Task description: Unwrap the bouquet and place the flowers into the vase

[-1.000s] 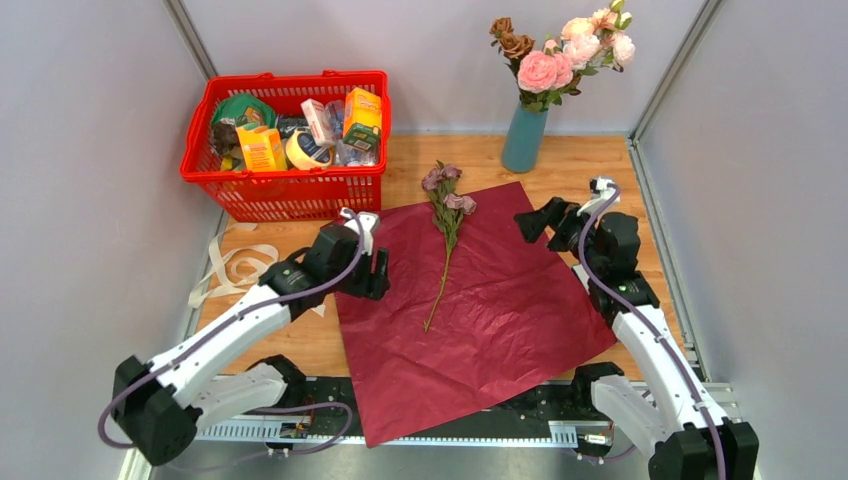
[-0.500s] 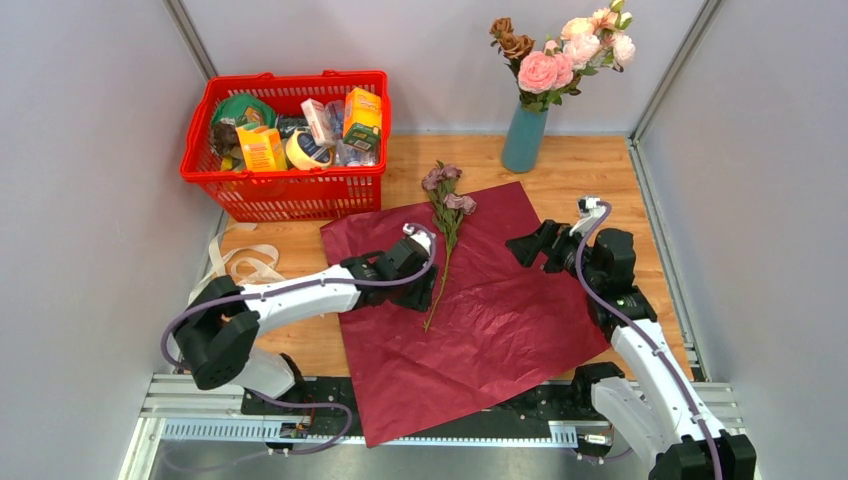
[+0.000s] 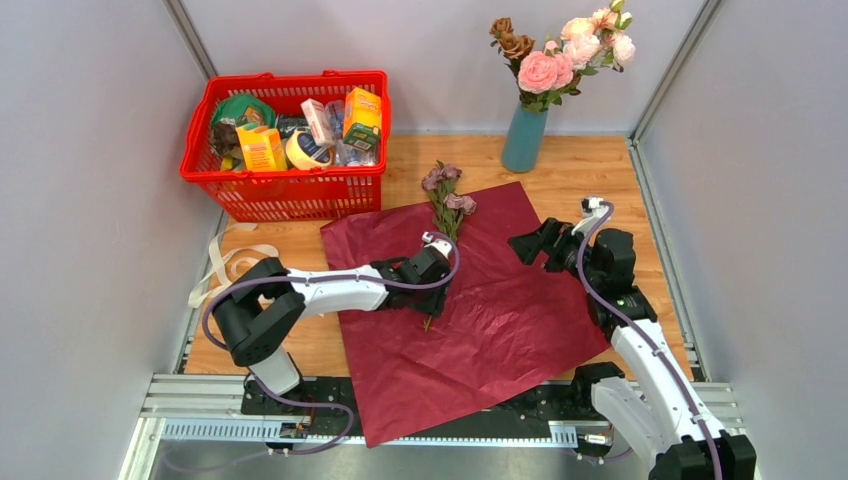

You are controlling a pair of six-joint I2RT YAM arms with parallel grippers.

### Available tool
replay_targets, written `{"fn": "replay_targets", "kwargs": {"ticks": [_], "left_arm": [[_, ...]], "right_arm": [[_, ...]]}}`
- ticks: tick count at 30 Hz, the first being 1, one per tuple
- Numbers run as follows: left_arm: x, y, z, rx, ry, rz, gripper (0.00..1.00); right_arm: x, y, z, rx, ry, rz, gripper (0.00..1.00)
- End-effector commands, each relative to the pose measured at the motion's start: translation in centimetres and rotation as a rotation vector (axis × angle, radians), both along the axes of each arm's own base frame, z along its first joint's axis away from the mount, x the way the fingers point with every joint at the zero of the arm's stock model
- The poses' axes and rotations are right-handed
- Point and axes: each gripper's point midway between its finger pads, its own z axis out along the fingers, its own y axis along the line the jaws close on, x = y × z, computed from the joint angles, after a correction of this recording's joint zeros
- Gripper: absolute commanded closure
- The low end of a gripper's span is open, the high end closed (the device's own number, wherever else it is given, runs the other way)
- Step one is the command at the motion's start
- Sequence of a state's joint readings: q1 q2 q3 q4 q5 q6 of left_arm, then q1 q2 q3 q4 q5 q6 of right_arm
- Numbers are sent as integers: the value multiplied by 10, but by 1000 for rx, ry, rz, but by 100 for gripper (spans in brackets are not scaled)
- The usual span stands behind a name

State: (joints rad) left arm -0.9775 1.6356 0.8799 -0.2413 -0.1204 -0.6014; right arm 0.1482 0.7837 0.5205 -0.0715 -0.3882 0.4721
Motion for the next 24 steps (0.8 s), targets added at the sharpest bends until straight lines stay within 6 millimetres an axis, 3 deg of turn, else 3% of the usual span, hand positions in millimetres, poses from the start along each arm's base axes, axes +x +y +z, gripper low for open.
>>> {"fn": "replay_targets", "kwargs": {"ticks": [1, 7, 24], "left_arm": [[14, -19, 6, -30, -39, -4, 46], [12, -19, -2, -18, -30, 8, 50], [-3, -10, -28, 131, -31, -2, 69]], "right_arm": [[4, -3, 1, 54, 43, -61, 0], [2, 11, -4, 18, 80, 58, 0], [-1, 10, -2, 22, 67, 53, 0]]}}
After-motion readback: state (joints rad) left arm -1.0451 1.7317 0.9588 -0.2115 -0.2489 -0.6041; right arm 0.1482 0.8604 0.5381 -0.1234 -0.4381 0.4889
